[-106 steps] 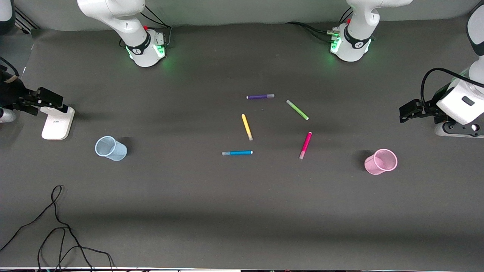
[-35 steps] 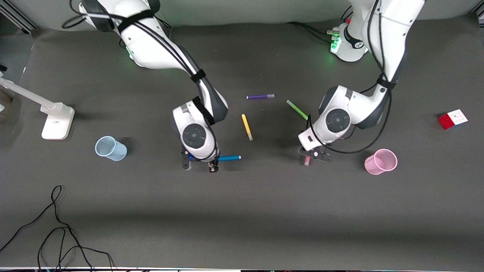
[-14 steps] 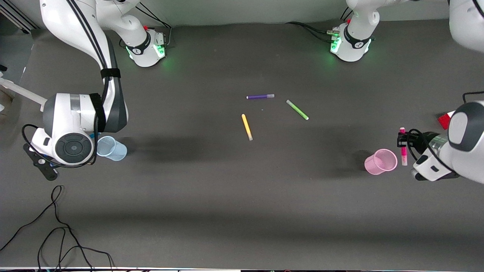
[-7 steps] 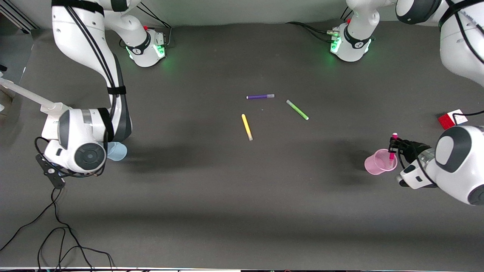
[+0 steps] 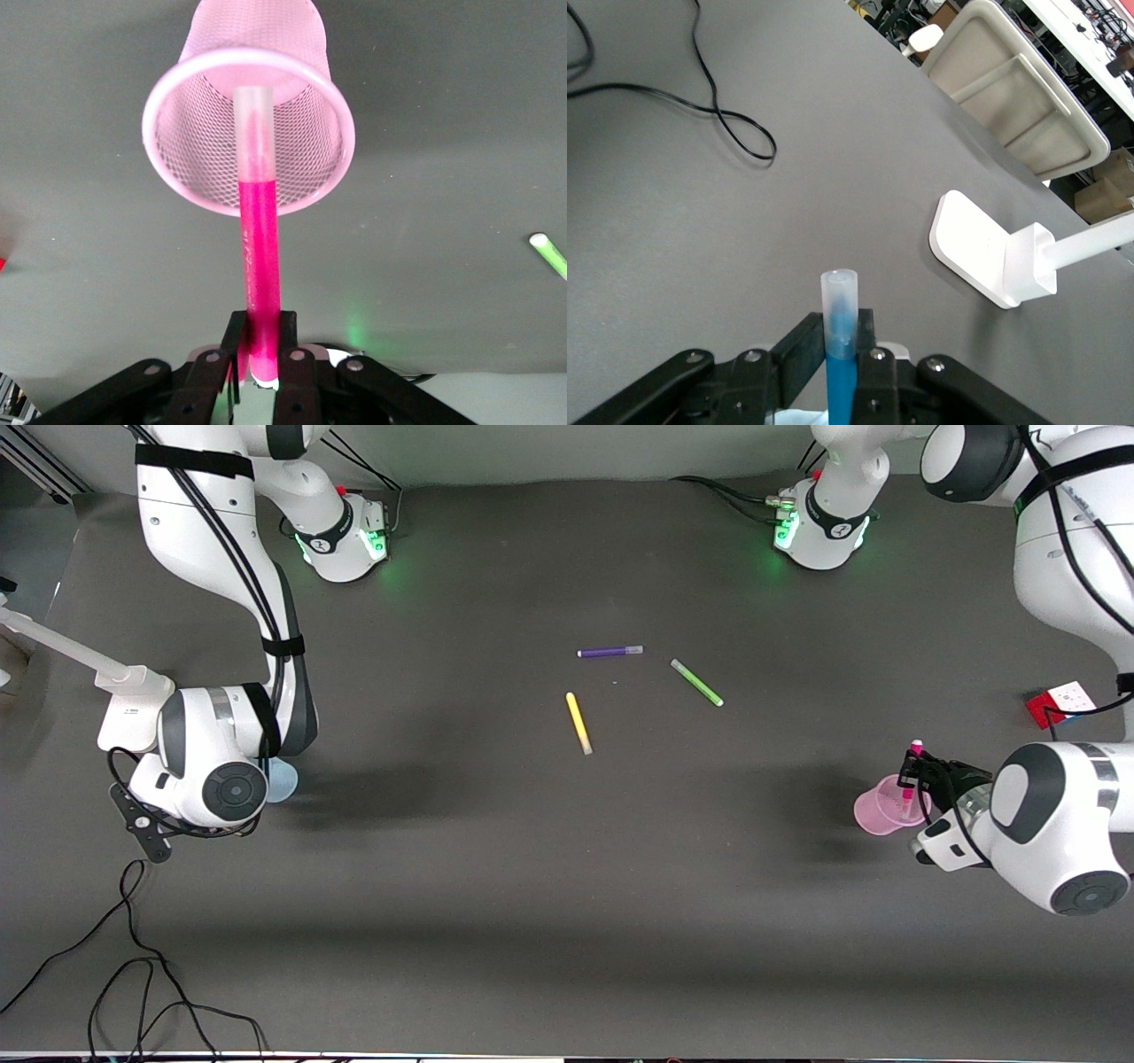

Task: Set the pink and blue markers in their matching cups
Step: 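Lower the blue marker into the blue cup while the left gripper lowers pink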

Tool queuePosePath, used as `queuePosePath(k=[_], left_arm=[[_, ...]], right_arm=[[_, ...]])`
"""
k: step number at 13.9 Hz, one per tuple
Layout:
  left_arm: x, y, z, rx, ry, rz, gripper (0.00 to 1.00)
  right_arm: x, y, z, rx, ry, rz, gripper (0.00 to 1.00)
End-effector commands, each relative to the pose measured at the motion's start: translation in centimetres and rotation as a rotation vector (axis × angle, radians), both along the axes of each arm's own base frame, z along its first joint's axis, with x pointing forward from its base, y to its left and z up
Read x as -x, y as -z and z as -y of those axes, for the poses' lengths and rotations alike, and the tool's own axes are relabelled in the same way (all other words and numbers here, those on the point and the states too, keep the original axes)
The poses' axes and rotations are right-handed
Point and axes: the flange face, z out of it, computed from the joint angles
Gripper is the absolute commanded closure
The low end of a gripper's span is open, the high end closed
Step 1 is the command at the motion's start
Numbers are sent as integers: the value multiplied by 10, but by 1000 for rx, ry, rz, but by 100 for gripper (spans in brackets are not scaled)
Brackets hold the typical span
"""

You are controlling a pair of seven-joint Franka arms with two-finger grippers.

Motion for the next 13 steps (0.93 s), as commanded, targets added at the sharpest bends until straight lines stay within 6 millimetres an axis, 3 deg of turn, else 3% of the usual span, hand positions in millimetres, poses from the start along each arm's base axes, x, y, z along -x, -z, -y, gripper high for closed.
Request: queuePosePath(k=[1,5,6,7,8,9,10,11,13], left_arm=[[-3,8,5,-28,38,-14,100],[-3,21,8,-39,48,-30,100],[-3,21,8,-37,50,-29,78],[-3,21,7,-35,51,-29,30],[-3,20,6,-35,48,-28,0],[-4,14,6,-39,47,-20,0],[-6,6,6,-41,45,-6,0],[-7,-5,5,-44,43,11,0],[-8,-38,-3,-36,41,61,0]], right_arm=[[5,6,-3,37,14,38,100],[8,19,-4,58,31,37,100],[8,24,-4,67,36,42,100],[8,26,-4,72,35,40,100],[9,29,-4,75,35,37,89],[9,29,-4,75,35,37,69],[9,28,-4,75,36,37,56],[9,27,-4,74,37,37,1],[9,21,-4,67,37,37,0]])
